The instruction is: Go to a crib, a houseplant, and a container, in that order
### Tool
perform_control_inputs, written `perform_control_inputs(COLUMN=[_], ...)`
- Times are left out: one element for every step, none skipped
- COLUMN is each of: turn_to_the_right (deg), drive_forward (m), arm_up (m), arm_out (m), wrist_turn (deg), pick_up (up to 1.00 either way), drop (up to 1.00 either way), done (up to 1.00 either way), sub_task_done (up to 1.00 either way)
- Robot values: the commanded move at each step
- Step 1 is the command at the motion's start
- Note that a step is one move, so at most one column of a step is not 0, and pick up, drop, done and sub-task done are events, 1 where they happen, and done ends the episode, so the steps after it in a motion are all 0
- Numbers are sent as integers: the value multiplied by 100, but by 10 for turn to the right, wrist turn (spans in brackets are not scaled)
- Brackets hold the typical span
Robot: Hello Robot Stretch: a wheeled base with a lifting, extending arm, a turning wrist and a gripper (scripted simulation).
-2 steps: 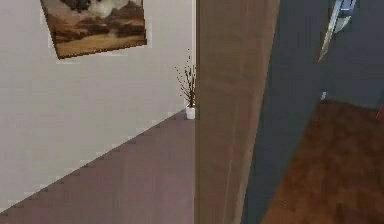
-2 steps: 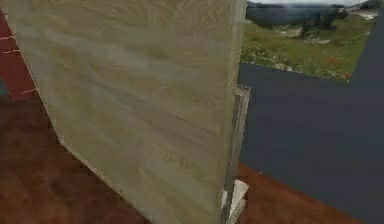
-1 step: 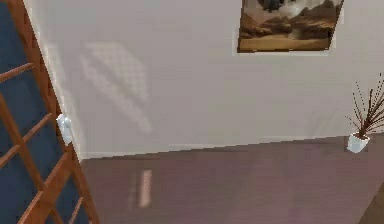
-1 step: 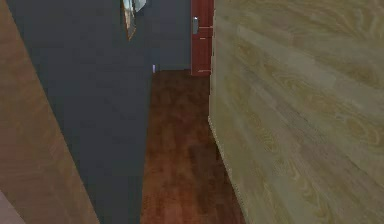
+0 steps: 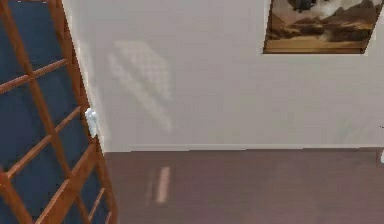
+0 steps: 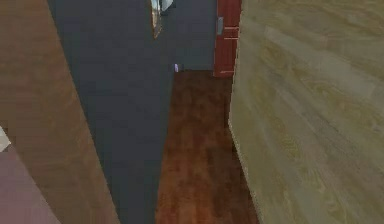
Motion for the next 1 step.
perform_control_inputs(turn_to_the_right=[0], drive_forward=[45], arm_up=[0], arm_out=[0], wrist_turn=[0], pick_up=[0], drop=[0], done=[0], sub_task_done=[0])
